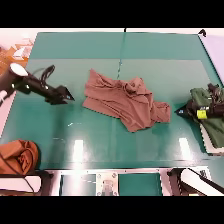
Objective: Fold the shirts.
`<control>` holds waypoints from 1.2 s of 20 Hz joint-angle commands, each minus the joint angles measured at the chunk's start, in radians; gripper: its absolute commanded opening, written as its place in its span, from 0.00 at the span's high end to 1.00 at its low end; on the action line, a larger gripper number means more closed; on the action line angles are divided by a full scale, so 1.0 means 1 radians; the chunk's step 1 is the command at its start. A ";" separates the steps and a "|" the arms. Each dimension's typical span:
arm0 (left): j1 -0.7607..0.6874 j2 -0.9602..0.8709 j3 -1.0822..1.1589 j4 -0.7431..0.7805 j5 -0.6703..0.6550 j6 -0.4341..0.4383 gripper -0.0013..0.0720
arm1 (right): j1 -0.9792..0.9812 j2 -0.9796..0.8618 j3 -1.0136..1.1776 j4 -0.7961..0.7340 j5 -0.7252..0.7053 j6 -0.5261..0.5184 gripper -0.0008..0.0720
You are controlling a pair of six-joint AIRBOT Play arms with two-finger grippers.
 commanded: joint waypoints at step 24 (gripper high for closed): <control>-0.235 -0.024 -0.052 0.146 0.274 0.037 0.95 | 0.137 -0.178 -0.112 -0.017 -0.275 -0.030 0.33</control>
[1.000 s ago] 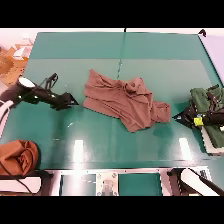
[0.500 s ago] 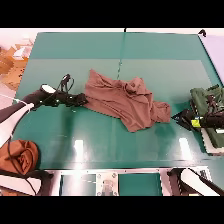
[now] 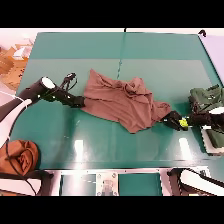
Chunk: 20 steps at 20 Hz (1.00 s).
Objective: Fold the shirts.
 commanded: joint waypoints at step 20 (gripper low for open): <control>0.095 0.019 0.028 0.116 -0.145 -0.055 0.95 | 0.035 -0.045 0.153 0.086 0.199 -0.088 0.97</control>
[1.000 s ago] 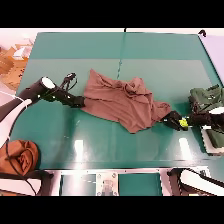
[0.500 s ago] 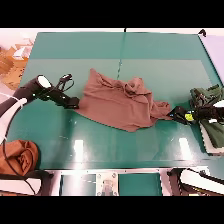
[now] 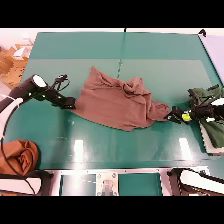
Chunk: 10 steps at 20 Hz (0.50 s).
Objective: Fold the shirts.
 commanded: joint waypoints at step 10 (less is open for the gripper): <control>0.002 0.404 0.717 0.015 -0.097 -0.048 0.95 | -0.040 0.166 0.742 0.658 0.236 -0.031 0.97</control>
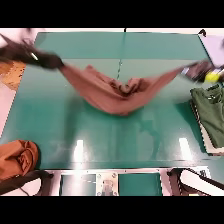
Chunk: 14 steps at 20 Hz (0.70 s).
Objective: Fold the shirts.
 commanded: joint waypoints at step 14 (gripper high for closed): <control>0.001 0.407 0.386 0.350 0.175 -0.122 0.95 | -0.369 0.370 0.519 0.082 -0.372 0.153 0.97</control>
